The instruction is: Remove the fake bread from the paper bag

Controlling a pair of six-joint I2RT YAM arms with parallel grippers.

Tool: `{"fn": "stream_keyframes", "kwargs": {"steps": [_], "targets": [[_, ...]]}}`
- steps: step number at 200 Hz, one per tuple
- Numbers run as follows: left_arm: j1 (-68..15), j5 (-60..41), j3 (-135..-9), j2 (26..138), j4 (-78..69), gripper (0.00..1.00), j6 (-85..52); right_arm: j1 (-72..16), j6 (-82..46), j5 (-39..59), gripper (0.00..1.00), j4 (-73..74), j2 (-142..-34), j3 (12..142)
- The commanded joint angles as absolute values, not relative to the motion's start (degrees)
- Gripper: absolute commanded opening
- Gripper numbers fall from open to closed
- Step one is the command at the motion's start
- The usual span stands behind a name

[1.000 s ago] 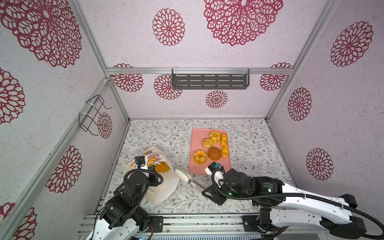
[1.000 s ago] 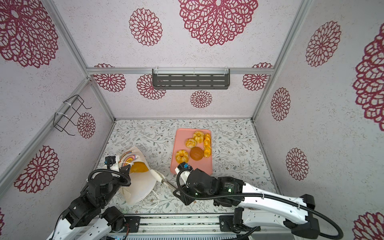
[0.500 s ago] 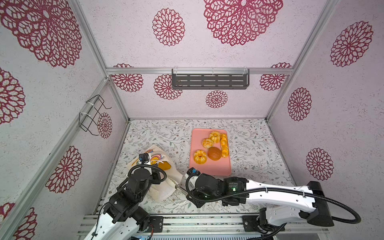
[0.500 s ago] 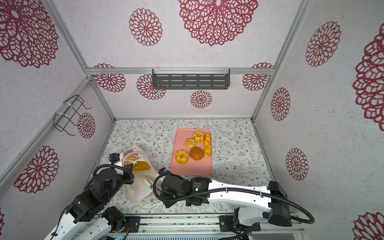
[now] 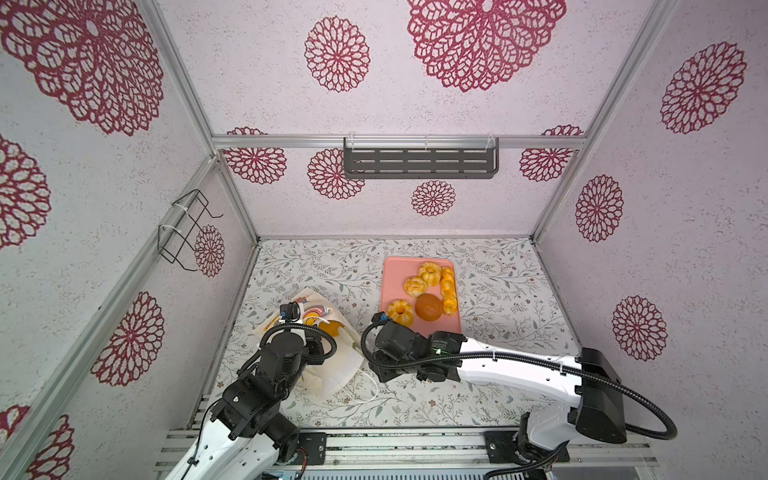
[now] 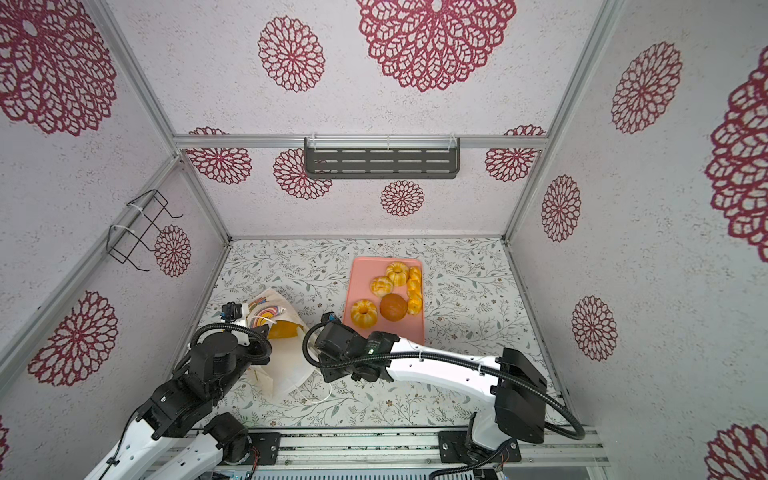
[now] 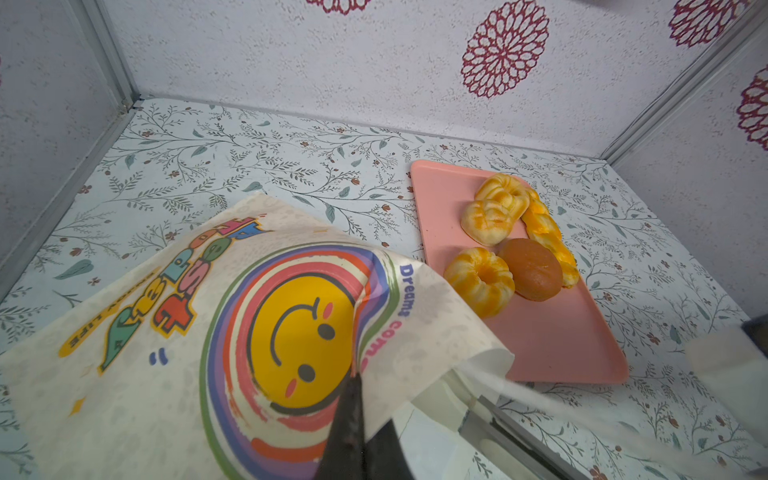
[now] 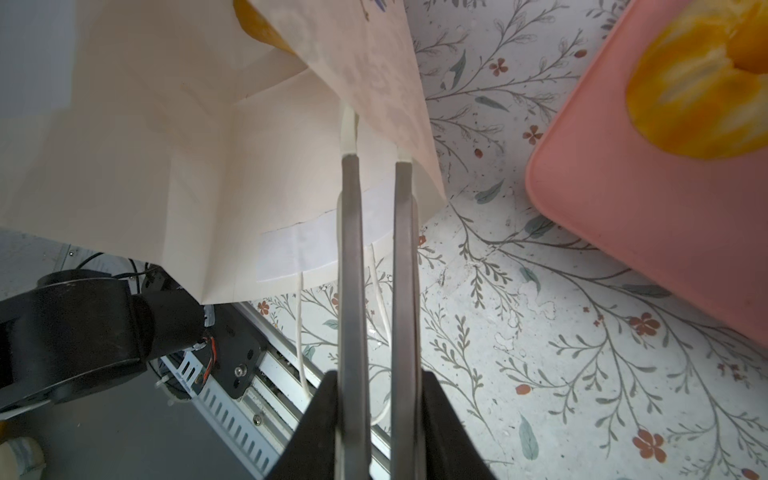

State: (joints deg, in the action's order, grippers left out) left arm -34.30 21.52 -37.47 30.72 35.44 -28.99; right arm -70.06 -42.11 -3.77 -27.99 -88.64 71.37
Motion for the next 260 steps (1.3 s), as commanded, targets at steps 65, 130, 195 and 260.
{"fn": "stream_keyframes", "kwargs": {"steps": [65, 130, 195, 260], "targets": [[-34.55, 21.04, -37.71, 33.75, 28.58, 0.0, -30.89, -67.02, -41.78, 6.39, 0.33, -14.64, -90.41, 73.71], [-34.58, 22.83, -37.18, 33.41, 28.92, 0.0, -31.83, -69.61, -46.37, 11.64, 0.32, -8.78, -83.99, 67.42], [-34.55, 23.8, -37.39, 33.69, 29.22, 0.0, -32.58, -73.92, -47.17, 5.83, 0.32, -14.03, -80.66, 67.53], [-34.66, 23.82, -37.88, 33.4, 30.23, 0.0, -32.64, -73.59, -42.09, -2.1, 0.32, -28.51, -83.35, 74.55]]}}
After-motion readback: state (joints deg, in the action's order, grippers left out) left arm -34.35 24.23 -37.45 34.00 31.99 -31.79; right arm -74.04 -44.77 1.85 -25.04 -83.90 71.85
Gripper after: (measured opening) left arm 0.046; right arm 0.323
